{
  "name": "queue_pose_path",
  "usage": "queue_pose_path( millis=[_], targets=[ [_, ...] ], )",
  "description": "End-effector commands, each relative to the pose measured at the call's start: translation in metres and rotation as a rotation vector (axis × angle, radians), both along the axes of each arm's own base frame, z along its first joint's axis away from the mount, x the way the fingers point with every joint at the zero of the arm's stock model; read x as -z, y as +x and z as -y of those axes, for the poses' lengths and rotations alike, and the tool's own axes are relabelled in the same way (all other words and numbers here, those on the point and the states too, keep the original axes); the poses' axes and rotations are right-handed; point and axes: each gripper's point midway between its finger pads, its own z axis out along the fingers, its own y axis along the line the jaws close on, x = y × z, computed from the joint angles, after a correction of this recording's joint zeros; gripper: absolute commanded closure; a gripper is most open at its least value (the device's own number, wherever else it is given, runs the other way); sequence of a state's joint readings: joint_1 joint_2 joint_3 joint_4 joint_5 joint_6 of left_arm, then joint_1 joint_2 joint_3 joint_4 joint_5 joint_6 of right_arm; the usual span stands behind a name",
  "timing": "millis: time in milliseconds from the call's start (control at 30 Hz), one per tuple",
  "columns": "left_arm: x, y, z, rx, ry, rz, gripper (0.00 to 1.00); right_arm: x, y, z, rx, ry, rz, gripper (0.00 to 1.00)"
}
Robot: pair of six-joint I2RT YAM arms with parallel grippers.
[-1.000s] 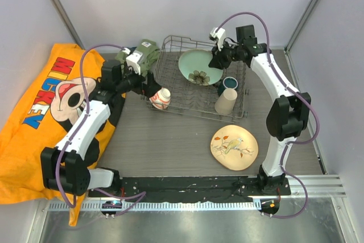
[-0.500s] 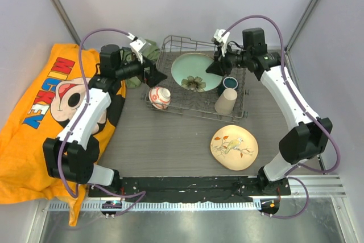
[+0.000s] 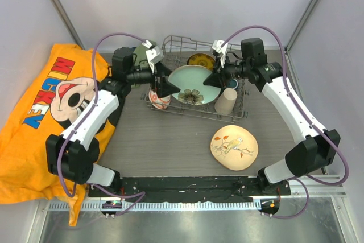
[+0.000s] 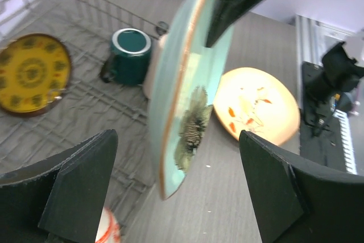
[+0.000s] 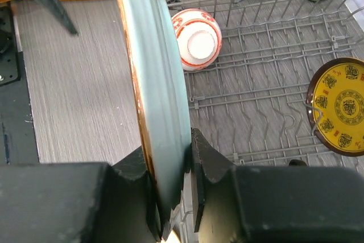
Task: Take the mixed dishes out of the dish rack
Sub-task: Place the plate at the center of the board.
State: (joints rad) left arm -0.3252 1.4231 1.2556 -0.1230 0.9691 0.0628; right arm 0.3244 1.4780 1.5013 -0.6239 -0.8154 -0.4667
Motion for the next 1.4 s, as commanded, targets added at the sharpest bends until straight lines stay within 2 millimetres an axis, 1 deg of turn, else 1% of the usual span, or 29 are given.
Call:
queue_pose_path(
  millis=[0,67,133,167,200,267,300,367,400,500,567,633,733,767,833,867,933,1033,1067,1133,1167,1233,1267,1300,1333,1367],
  targets=[
    [-0.003,-0.027,0.015,0.135,-0.029,0.04,0.12,-0.063,-0.023,-0.007,-0.067,0.119,0.15,0.87],
    [0.002,-0.031,0.019,0.148,-0.024,0.033,0.13,-0.064,-0.028,-0.007,-0.076,0.128,0.145,0.87],
    [0.006,-0.033,0.023,0.159,-0.021,0.024,0.17,-0.065,-0.032,-0.009,-0.084,0.136,0.13,0.87],
    [0.005,-0.034,0.025,0.164,-0.022,0.019,0.19,-0.066,-0.033,-0.01,-0.092,0.141,0.127,0.87],
    [0.005,-0.034,0.026,0.165,-0.023,0.017,0.24,-0.065,-0.034,-0.01,-0.091,0.141,0.123,0.87],
    [0.004,-0.035,0.028,0.17,-0.025,0.006,0.28,-0.064,-0.036,-0.013,-0.098,0.141,0.12,0.87],
    [0.003,-0.036,0.028,0.171,-0.027,0.006,0.32,-0.061,-0.036,-0.012,-0.097,0.138,0.114,0.87],
    [0.0,-0.036,0.028,0.172,-0.03,0.007,0.36,-0.058,-0.037,-0.013,-0.1,0.136,0.108,0.87],
    [-0.001,-0.037,0.028,0.168,-0.031,0.007,0.4,-0.057,-0.036,-0.012,-0.096,0.133,0.107,0.87],
    [-0.004,-0.038,0.027,0.164,-0.034,0.021,0.49,-0.051,-0.036,-0.012,-0.092,0.124,0.099,0.87],
    [-0.006,-0.04,0.026,0.161,-0.035,0.027,0.52,-0.046,-0.036,-0.011,-0.09,0.119,0.094,0.87],
    [-0.006,-0.04,0.024,0.155,-0.035,0.03,0.57,-0.044,-0.037,-0.01,-0.087,0.113,0.098,0.87],
    [-0.004,-0.041,0.024,0.152,-0.036,0.029,0.72,-0.041,-0.038,-0.009,-0.088,0.11,0.094,0.87],
    [-0.004,-0.041,0.024,0.151,-0.036,0.025,0.84,-0.04,-0.039,-0.009,-0.088,0.108,0.093,0.87],
    [-0.002,-0.041,0.025,0.158,-0.037,0.012,0.92,-0.038,-0.039,-0.009,-0.085,0.105,0.09,0.87],
    [-0.002,-0.042,0.026,0.161,-0.039,0.006,0.99,-0.036,-0.04,-0.009,-0.086,0.103,0.088,0.86],
    [-0.002,-0.042,0.026,0.161,-0.04,0.001,1.0,-0.033,-0.039,-0.007,-0.08,0.098,0.087,0.85],
    [-0.005,-0.042,0.026,0.155,-0.048,-0.006,1.0,-0.03,-0.038,-0.005,-0.065,0.085,0.092,0.79],
    [-0.006,-0.043,0.025,0.151,-0.05,-0.008,1.0,-0.026,-0.036,-0.004,-0.056,0.077,0.086,0.69],
    [-0.006,-0.041,0.025,0.127,-0.056,-0.03,1.0,-0.024,-0.036,-0.002,-0.041,0.069,0.09,0.6],
    [-0.005,-0.041,0.024,0.112,-0.062,-0.048,1.0,-0.02,-0.034,0.0,-0.025,0.056,0.088,0.49],
    [-0.002,-0.036,0.023,0.073,-0.073,-0.05,1.0,-0.02,-0.034,0.004,-0.005,0.045,0.104,0.41],
    [-0.002,-0.037,0.022,0.066,-0.081,-0.055,1.0,-0.017,-0.034,0.006,0.004,0.037,0.104,0.36],
    [0.001,-0.036,0.022,0.055,-0.09,-0.085,1.0,-0.017,-0.03,0.009,0.034,0.025,0.118,0.31],
    [0.002,-0.035,0.023,0.049,-0.098,-0.088,1.0,-0.019,-0.03,0.011,0.045,0.022,0.132,0.26],
    [0.004,-0.034,0.023,0.042,-0.102,-0.106,1.0,-0.017,-0.029,0.013,0.056,0.018,0.135,0.25]
  ],
)
